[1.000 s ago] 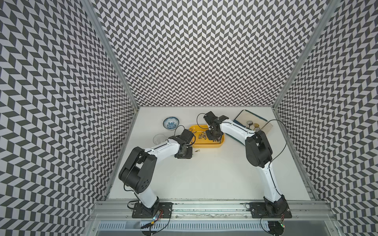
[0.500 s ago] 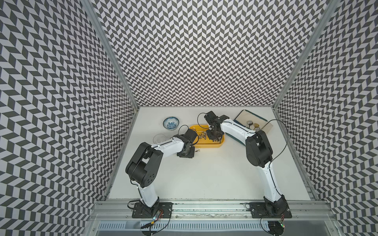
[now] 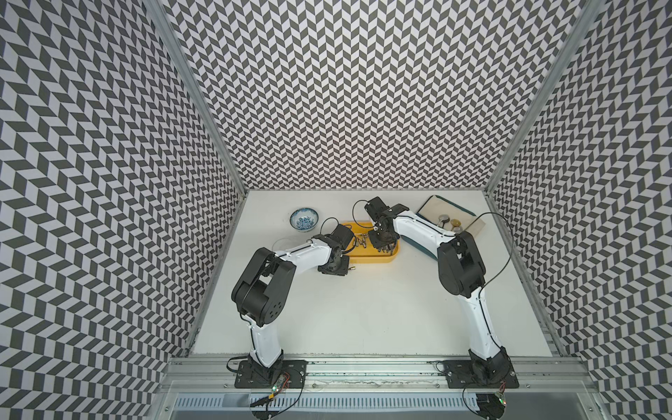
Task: Put the bit on the desktop into the storage box
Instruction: Adjust the storage box at the center of the board.
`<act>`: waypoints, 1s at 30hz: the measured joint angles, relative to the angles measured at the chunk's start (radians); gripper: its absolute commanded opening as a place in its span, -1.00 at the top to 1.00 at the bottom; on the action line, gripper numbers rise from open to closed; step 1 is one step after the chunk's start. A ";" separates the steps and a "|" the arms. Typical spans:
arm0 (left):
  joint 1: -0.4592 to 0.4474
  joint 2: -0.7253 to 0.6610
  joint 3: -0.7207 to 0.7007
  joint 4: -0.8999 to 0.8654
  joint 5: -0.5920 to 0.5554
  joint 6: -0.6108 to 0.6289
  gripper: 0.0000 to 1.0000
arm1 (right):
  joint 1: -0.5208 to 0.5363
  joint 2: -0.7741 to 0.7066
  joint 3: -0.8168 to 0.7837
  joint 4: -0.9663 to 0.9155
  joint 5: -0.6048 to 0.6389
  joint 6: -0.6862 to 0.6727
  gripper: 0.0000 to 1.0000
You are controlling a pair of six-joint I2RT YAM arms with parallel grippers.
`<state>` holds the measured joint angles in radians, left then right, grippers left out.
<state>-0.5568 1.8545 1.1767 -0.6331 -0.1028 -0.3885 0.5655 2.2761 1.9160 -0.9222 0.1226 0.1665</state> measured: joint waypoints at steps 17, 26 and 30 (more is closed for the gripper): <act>-0.038 -0.041 -0.008 0.003 0.041 0.011 0.21 | -0.006 -0.026 0.015 -0.018 -0.007 -0.001 0.22; -0.031 -0.020 0.114 -0.027 0.036 0.033 0.20 | -0.010 -0.084 0.014 -0.021 -0.008 0.004 0.10; -0.031 0.008 0.157 -0.032 0.034 0.040 0.20 | -0.021 -0.123 0.013 -0.022 -0.008 0.010 0.08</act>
<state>-0.5873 1.8626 1.3338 -0.6655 -0.0685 -0.3485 0.5446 2.1529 1.9285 -0.9440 0.1150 0.1768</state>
